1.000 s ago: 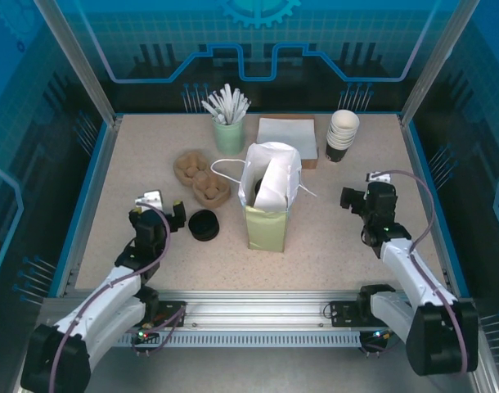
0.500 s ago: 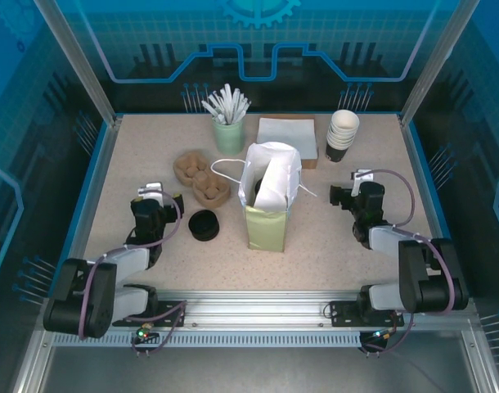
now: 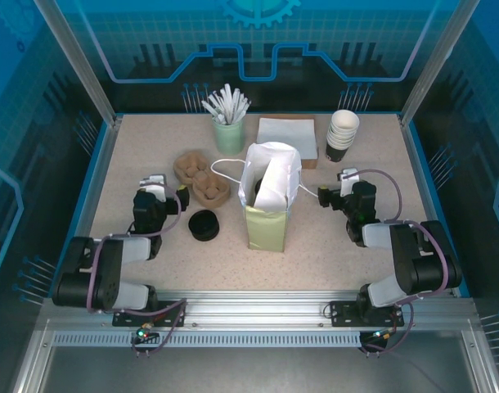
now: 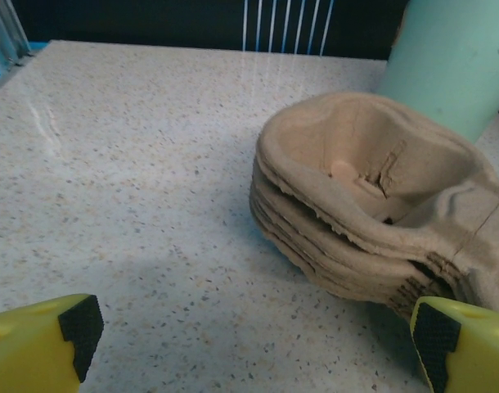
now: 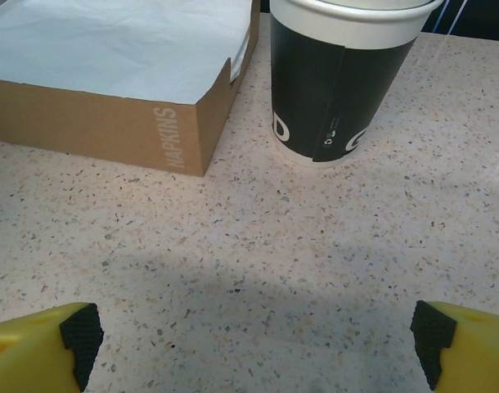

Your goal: Pack the takeout coffee

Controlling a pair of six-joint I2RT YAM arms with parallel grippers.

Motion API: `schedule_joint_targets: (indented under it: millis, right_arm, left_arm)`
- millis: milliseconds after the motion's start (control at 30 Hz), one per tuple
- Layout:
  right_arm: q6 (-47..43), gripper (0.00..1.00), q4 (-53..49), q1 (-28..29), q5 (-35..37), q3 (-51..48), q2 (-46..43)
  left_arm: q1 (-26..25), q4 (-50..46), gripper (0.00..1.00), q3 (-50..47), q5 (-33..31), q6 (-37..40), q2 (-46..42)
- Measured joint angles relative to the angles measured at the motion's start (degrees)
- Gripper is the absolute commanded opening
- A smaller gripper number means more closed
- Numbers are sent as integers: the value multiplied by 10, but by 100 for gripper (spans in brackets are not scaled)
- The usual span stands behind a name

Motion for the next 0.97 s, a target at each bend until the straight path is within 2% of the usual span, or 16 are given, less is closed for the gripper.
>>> schedule_joint_targets:
  millis: [167,367,967]
  right_arm:
    - [0,100,0,-1,-8,1,0]
    - [0,100,0,-4,-13,1,1]
    - [0,100,0,-4,-15,1,1]
  left_arm:
    - [0,21,99,13,6,-1,72]
    - [0,14,99,51,5,-7,75]
    - [0,13,99,52,5,-11,75]
